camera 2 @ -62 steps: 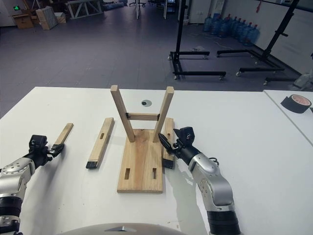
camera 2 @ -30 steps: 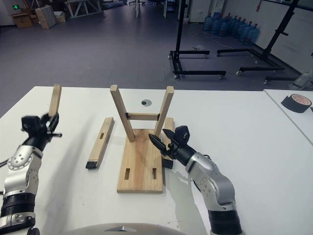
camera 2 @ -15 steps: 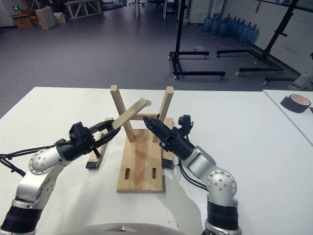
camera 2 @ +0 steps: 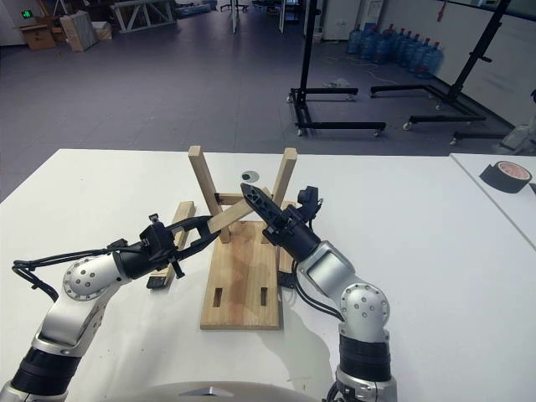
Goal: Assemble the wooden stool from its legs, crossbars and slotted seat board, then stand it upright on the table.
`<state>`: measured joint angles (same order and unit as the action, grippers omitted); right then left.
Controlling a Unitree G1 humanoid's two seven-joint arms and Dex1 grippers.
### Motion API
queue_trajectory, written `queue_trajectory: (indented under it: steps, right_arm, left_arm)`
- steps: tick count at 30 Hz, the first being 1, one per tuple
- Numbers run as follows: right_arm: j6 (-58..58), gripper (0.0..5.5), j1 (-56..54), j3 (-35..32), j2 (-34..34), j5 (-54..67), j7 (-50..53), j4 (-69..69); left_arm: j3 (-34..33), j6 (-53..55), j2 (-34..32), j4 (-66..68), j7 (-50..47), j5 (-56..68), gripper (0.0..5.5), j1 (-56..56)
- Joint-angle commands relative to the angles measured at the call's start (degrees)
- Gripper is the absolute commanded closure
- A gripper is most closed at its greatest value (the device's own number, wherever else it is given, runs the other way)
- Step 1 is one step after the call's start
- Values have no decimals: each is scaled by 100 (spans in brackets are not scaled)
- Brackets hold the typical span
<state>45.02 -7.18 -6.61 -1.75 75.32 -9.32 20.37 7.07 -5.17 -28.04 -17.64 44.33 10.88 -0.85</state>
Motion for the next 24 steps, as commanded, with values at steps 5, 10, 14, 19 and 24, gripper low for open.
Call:
queue_trajectory:
  steps: [5, 10, 14, 19, 24]
  right_arm:
    - [-21, 436, -96, 66, -28, 61, 42, -70]
    - [-61, 510, -100, 51, -12, 71, 25, -83]
    - [-102, 510, -118, 28, -13, 43, 17, -94]
    - [-280, 510, -155, -40, -22, -137, 68, -61]
    - [-558, 510, -240, -259, -76, -239, 262, 20]
  left_arm:
    - [50, -49, 27, 188, -79, -150, 421, -201]
    - [88, -33, 25, 173, -83, -160, 421, -198]
    - [94, 15, 48, 188, -147, -138, 421, -219]
    - [-11, 277, 89, 232, -407, -173, 421, -272]
    - [-51, 326, 88, 185, -508, -180, 334, -239]
